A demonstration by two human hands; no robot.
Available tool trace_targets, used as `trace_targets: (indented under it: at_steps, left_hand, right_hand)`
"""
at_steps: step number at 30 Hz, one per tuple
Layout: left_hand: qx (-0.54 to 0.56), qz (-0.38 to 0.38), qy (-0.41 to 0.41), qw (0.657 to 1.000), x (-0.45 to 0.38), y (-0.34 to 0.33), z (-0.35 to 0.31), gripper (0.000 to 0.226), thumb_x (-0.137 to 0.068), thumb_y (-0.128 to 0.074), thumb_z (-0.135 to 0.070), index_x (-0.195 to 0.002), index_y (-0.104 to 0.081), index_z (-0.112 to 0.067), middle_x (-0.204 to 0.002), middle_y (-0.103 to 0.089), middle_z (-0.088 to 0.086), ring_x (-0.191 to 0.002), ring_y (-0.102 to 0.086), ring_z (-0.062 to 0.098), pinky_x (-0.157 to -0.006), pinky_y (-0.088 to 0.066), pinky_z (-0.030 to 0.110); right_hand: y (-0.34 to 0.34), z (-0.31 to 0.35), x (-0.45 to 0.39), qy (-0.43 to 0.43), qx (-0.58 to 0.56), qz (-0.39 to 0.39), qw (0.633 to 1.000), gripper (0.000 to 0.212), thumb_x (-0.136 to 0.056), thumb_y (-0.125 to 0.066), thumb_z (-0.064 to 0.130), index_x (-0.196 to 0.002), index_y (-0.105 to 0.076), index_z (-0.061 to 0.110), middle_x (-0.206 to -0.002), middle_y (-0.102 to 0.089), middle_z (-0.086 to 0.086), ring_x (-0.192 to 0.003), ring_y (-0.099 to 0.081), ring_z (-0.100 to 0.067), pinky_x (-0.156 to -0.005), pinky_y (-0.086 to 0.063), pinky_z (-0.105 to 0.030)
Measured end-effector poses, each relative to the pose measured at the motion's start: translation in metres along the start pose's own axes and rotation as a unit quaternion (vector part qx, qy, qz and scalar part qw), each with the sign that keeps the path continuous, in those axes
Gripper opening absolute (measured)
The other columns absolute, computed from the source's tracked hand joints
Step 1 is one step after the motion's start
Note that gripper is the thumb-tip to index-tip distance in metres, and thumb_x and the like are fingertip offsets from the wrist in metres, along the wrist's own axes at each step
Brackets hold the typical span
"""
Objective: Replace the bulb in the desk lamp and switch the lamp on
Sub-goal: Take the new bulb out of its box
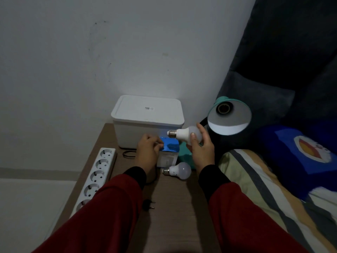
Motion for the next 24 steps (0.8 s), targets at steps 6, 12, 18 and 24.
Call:
trace_targets:
  at_steps: [6,12,18,24]
  left_hand:
    - [0.031,0.011,0.018,0.999,-0.004,-0.007,0.009,0.022,-0.079,-0.072,-0.006,-0.101,-0.068,-0.002,-0.111,-0.053,0.012,-0.086,-0.056,0.013,-0.081,-0.045,0.018]
    - [0.046,0.027,0.01,0.999,-0.007,-0.009,0.007,0.023,-0.076,-0.074,-0.006,-0.099,-0.068,-0.007,-0.109,-0.048,0.001,-0.101,-0.06,0.017,-0.091,-0.051,0.024]
    - [0.014,0.031,-0.01,0.999,-0.005,-0.011,0.007,0.021,-0.083,-0.068,-0.011,-0.104,-0.07,-0.006,-0.117,-0.053,0.007,-0.101,-0.048,0.007,-0.094,-0.043,0.018]
    - [-0.03,0.054,-0.002,0.998,-0.001,-0.016,0.012,0.023,-0.087,-0.064,-0.016,-0.105,-0.072,-0.005,-0.115,-0.06,0.01,-0.107,-0.058,0.021,-0.095,-0.045,0.024]
  right_hand:
    - [-0.001,-0.008,-0.004,-0.003,0.019,-0.01,1.0,0.042,-0.093,-0.052,0.021,-0.134,-0.047,0.028,-0.129,-0.048,-0.001,-0.12,-0.052,-0.025,-0.099,-0.048,-0.05]
    - [0.0,-0.011,-0.008,-0.01,0.018,-0.012,1.0,0.041,-0.094,-0.051,0.019,-0.134,-0.047,0.026,-0.125,-0.046,0.002,-0.119,-0.052,-0.026,-0.098,-0.049,-0.05]
    - [-0.002,-0.012,-0.009,-0.016,0.018,-0.009,1.0,0.041,-0.094,-0.051,0.019,-0.135,-0.046,0.025,-0.13,-0.046,-0.003,-0.12,-0.051,-0.027,-0.099,-0.048,-0.05]
    - [-0.002,-0.012,-0.002,-0.033,-0.007,-0.008,0.999,0.045,-0.091,-0.054,0.011,-0.134,-0.047,0.024,-0.121,-0.046,0.004,-0.113,-0.053,-0.021,-0.099,-0.049,-0.048]
Point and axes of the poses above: each hand's wrist, its own x-axis away from the middle knuckle, its own y-axis out of the back of the hand, z = x × y, the point moved 7 cm from there along -x, towards the middle knuckle
